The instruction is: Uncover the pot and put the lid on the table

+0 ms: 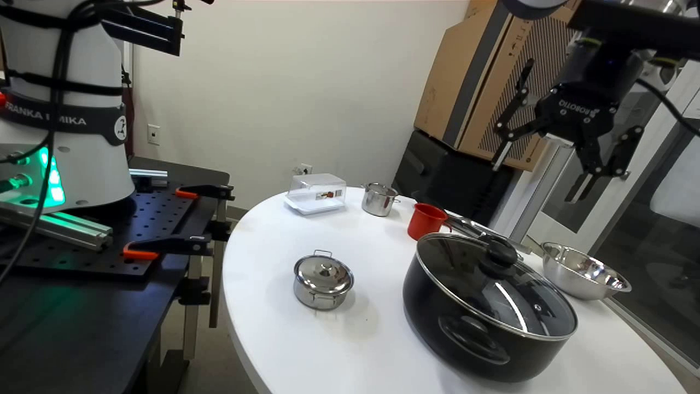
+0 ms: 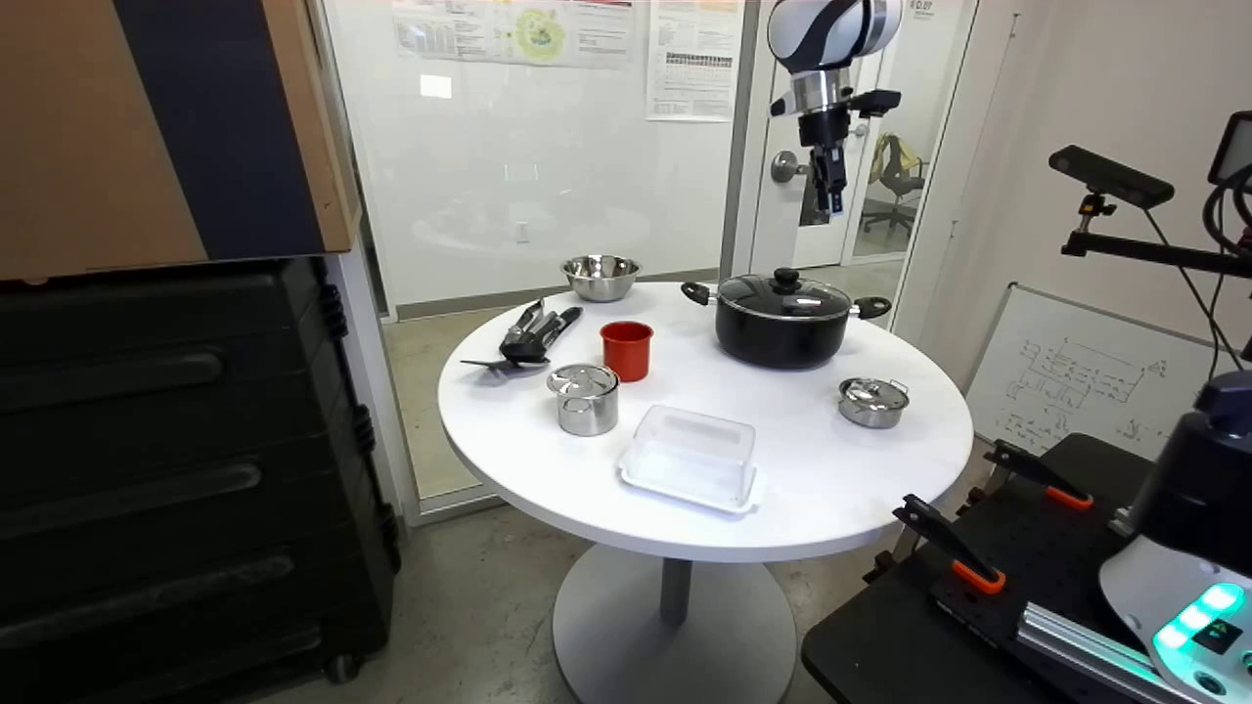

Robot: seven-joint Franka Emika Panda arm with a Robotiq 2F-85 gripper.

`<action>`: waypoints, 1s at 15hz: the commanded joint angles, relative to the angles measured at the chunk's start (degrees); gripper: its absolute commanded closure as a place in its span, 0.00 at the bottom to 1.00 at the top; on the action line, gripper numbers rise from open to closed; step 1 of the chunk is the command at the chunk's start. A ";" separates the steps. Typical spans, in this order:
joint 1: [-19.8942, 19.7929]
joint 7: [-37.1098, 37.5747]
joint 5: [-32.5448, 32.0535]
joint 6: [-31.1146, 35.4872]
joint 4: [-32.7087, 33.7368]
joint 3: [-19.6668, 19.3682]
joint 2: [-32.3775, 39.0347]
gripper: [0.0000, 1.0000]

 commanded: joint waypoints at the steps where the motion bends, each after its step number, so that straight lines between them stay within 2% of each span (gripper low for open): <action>1: -0.60 0.17 0.34 8.67 -8.45 0.60 -1.90 0.00; 3: -0.23 2.10 -0.20 13.95 -10.58 0.28 -1.30 0.00; 4: -0.30 0.75 -0.14 9.46 -7.03 0.26 0.10 0.00; 6: -0.31 1.18 -0.16 12.28 -8.87 0.28 0.13 0.00; 11: -0.56 0.48 0.31 13.20 -9.10 0.55 0.08 0.00; 15: -0.78 -0.47 0.23 19.39 -8.69 0.90 1.47 0.00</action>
